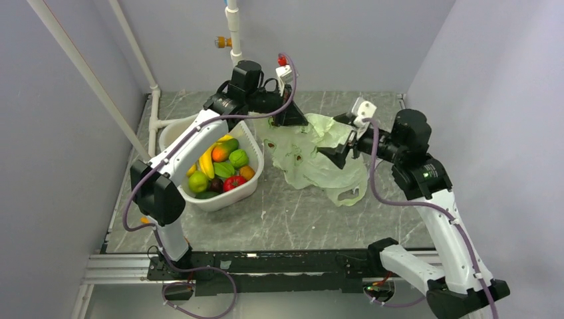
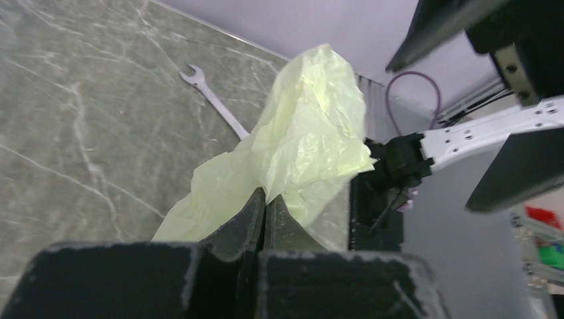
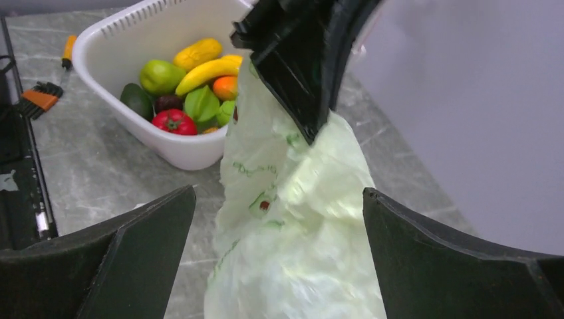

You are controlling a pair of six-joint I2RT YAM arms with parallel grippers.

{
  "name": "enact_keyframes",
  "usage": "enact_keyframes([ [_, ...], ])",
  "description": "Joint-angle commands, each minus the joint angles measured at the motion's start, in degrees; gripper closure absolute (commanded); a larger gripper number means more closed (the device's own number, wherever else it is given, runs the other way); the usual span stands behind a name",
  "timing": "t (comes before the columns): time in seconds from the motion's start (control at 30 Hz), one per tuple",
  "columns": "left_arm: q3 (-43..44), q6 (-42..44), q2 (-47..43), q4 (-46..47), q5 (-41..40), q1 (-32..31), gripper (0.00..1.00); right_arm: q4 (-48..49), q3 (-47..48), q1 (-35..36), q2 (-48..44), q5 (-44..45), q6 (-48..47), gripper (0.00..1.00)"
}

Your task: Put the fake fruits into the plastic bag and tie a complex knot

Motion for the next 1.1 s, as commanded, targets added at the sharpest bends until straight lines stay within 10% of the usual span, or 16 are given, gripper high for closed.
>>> enact_keyframes([
  [0.0, 5.1, -7.8, -0.1, -0.7, 5.2, -0.1, 1.00, 6.3, -1.9, 7.3, 0.5, 12.2, -7.5, 0.00],
  [0.3, 6.8, -4.4, -0.4, -3.4, 14.5, -1.0, 1.00, 17.2, -8.8, 10.5, 2.0, 21.2, -18.1, 0.06],
  [0.37, 10.1, 0.4, 0.6, -9.4, 14.3, -1.7, 1.00, 16.2, -8.0, 10.8, 2.8, 20.1, -19.0, 0.27],
  [0.5, 10.3, 5.2, -1.2, -12.2, 11.7, 0.2, 0.92, 12.0, -6.7, 10.7, 2.2, 19.2, -19.1, 1.00],
  [0.67, 5.1, 12.2, -9.7, -8.0, 8.3, 11.8, 0.04, 7.4, -7.5, 10.0, -1.4, 18.9, -16.2, 1.00],
  [0.87, 3.5, 35.7, -15.7, -26.1, 5.4, 17.5, 0.01, 6.5, -7.5, 10.0, -2.2, 18.4, -11.6, 1.00],
  [1.07, 2.6, 38.1, -16.7, -30.2, 6.3, 15.5, 0.01, 6.3, -6.4, 10.0, -0.6, 18.2, -9.4, 1.00],
])
